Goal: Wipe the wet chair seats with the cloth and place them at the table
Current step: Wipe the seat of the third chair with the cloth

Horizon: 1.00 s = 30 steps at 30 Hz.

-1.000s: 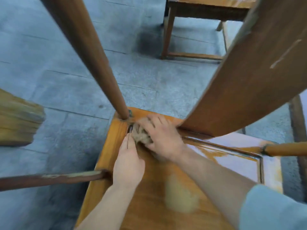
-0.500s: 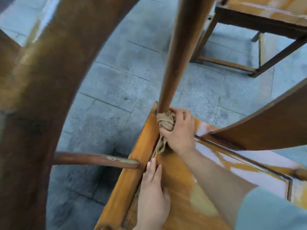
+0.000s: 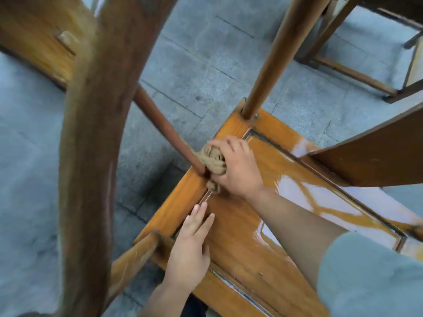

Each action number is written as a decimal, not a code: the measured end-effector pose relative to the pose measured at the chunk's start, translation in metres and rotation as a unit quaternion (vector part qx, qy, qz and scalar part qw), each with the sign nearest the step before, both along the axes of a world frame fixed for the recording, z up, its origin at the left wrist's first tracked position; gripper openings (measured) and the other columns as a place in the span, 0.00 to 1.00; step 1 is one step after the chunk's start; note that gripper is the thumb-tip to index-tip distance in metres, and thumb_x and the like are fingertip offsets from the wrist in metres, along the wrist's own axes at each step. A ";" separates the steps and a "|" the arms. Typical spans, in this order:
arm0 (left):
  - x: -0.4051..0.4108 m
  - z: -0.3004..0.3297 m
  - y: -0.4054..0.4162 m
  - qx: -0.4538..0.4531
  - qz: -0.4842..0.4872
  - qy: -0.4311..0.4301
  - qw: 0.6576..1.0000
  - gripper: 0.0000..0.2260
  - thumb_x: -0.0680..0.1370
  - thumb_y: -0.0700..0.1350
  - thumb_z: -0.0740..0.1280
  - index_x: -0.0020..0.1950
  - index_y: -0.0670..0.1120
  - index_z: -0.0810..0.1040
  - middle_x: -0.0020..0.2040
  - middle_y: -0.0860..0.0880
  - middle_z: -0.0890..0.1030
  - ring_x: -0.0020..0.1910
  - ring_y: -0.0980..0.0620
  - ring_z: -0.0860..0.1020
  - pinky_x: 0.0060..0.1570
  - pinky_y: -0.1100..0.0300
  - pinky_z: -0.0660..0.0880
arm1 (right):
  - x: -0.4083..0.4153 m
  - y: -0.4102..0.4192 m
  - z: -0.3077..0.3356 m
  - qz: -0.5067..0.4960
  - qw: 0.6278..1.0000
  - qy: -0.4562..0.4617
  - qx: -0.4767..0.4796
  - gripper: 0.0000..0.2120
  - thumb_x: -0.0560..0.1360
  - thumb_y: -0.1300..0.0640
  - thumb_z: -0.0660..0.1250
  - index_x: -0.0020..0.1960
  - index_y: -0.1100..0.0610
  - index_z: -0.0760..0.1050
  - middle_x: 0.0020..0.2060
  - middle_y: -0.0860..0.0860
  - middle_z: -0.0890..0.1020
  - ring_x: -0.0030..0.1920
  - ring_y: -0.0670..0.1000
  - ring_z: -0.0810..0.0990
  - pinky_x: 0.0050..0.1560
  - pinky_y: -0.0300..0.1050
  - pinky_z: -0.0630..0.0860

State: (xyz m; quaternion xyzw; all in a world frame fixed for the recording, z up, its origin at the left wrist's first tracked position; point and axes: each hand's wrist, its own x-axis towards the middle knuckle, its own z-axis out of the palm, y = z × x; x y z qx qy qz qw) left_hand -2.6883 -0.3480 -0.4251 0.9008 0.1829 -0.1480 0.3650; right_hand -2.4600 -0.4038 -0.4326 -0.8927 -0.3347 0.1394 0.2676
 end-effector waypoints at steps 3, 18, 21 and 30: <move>-0.029 -0.003 0.001 0.036 -0.014 0.001 0.999 0.36 0.75 0.35 0.67 0.79 0.52 0.59 0.81 0.60 0.47 0.79 0.58 0.42 0.77 0.58 0.43 | -0.040 -0.029 -0.005 -0.177 0.984 0.000 0.005 0.38 0.62 0.51 0.82 0.69 0.46 0.72 0.64 0.52 0.75 0.63 0.58 0.72 0.66 0.55 0.70; -0.141 -0.010 -0.030 0.171 -0.025 0.040 0.984 0.31 0.81 0.47 0.58 0.81 0.47 0.49 0.82 0.52 0.47 0.80 0.51 0.44 0.76 0.53 0.49 | -0.126 -0.011 -0.005 0.264 0.964 -0.013 0.018 0.39 0.61 0.46 0.80 0.71 0.45 0.73 0.61 0.53 0.75 0.59 0.58 0.73 0.60 0.56 0.73; -0.150 -0.003 -0.023 0.178 -0.053 0.049 0.981 0.29 0.80 0.46 0.59 0.80 0.47 0.54 0.82 0.51 0.49 0.80 0.52 0.45 0.75 0.53 0.48 | -0.111 -0.025 -0.010 0.030 0.999 0.010 0.012 0.38 0.62 0.49 0.80 0.70 0.43 0.73 0.61 0.52 0.75 0.60 0.58 0.73 0.61 0.56 0.72; -0.097 0.043 0.008 0.126 0.049 -0.095 0.986 0.06 0.76 0.43 0.55 0.43 0.47 0.71 0.43 0.51 0.72 0.42 0.47 0.71 0.45 0.52 0.69 | -0.187 -0.069 0.002 0.372 0.927 0.046 0.007 0.33 0.66 0.50 0.78 0.69 0.49 0.75 0.66 0.54 0.75 0.66 0.59 0.72 0.63 0.57 0.69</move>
